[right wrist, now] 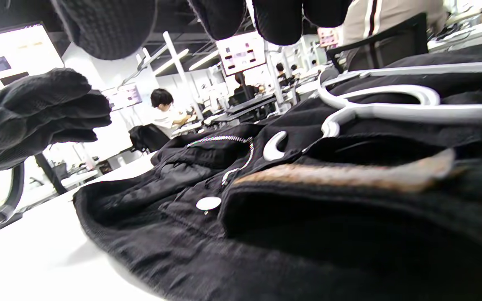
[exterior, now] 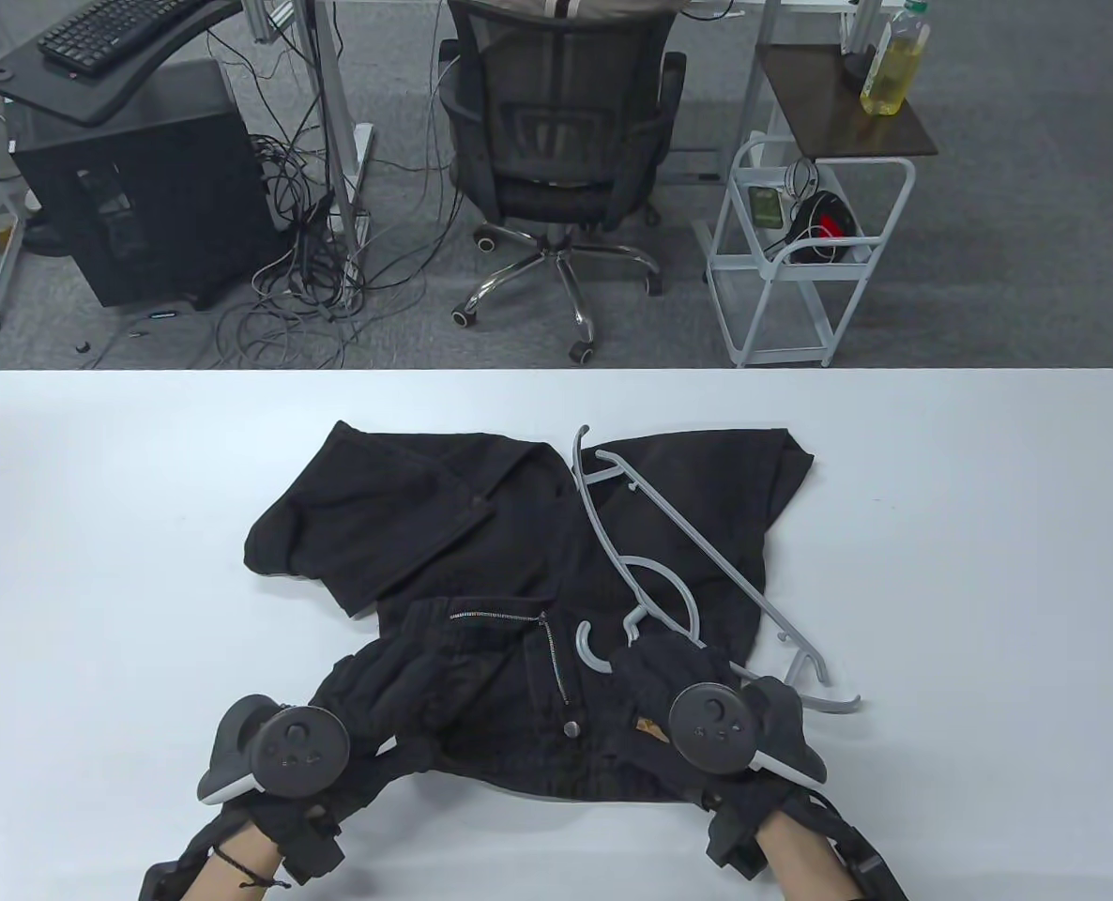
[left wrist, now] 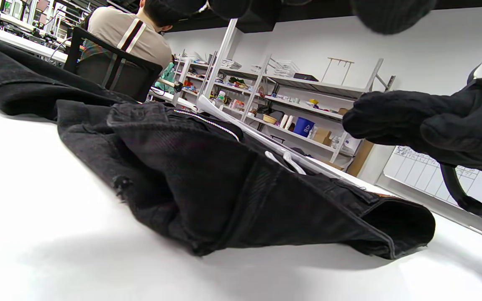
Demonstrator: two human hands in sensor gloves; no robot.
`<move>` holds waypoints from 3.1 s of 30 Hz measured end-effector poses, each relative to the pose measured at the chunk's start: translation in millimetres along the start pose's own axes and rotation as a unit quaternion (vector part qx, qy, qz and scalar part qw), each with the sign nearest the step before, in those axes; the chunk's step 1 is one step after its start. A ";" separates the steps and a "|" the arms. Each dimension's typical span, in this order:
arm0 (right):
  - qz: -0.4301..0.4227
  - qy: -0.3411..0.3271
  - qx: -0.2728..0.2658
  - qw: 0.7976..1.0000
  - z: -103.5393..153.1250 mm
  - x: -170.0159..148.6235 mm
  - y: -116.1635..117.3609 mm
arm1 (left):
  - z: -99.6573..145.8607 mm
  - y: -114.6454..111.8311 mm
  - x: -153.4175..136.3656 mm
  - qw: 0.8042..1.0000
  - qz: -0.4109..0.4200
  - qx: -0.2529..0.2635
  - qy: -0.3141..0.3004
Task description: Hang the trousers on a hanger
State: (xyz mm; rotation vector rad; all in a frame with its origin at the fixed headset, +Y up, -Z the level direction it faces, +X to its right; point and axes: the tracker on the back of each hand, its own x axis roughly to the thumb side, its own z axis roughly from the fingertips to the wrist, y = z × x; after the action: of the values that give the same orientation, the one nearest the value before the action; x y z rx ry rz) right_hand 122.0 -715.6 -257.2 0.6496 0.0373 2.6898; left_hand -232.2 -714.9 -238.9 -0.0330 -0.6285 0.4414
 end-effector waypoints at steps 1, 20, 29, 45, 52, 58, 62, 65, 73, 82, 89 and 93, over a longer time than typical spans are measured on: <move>-0.001 0.009 -0.008 1.000 0.5 -2.9 -1.7 | -0.3 -0.4 -0.1 1.000 0.001 -0.002 0.000; -0.015 0.216 -0.001 0.976 -0.4 -78.0 6.0 | -2.1 -4.0 0.3 1.000 0.002 -0.013 0.000; -0.050 0.254 0.043 0.965 -1.7 -97.6 20.1 | -1.8 -3.3 -0.8 1.000 0.006 -0.014 0.004; 0.032 0.297 0.043 0.953 -11.3 -99.9 30.0 | -3.9 -6.7 -1.1 1.000 0.007 -0.025 0.010; 0.024 0.298 0.033 0.954 -7.5 -102.7 24.2 | -4.6 -8.7 -4.8 0.999 0.001 -0.021 0.034; 0.015 0.293 0.005 0.956 -3.9 -102.6 14.6 | -3.6 -5.3 -9.0 0.998 -0.012 0.000 0.057; 0.002 0.286 -0.033 0.958 1.2 -101.5 3.7 | -4.6 -7.0 -11.2 0.998 -0.015 -0.002 0.066; -0.006 0.277 -0.062 0.959 4.8 -99.2 -4.9 | -4.4 -7.6 -12.8 0.997 -0.017 -0.006 0.074; -0.034 0.272 -0.142 0.951 17.3 -99.1 -27.0 | -6.5 -10.8 -17.0 0.996 -0.008 -0.020 0.089; -0.072 0.283 -0.207 0.934 30.7 -105.2 -46.2 | -7.6 -13.8 -18.8 0.995 -0.008 -0.028 0.095; -0.091 0.237 -0.231 0.939 37.1 -100.5 -58.3 | -8.5 -15.4 -21.5 0.993 -0.019 -0.029 0.117; -0.116 0.203 -0.227 0.945 38.6 -97.5 -62.8 | -7.9 -17.5 -25.8 0.989 -0.013 -0.044 0.141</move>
State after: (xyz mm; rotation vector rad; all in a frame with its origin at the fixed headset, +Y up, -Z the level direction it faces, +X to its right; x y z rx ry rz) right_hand 241.5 -694.7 -272.1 -0.0501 -0.3650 2.4278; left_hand -239.4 -740.6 -256.9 -0.1676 -0.3691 0.3752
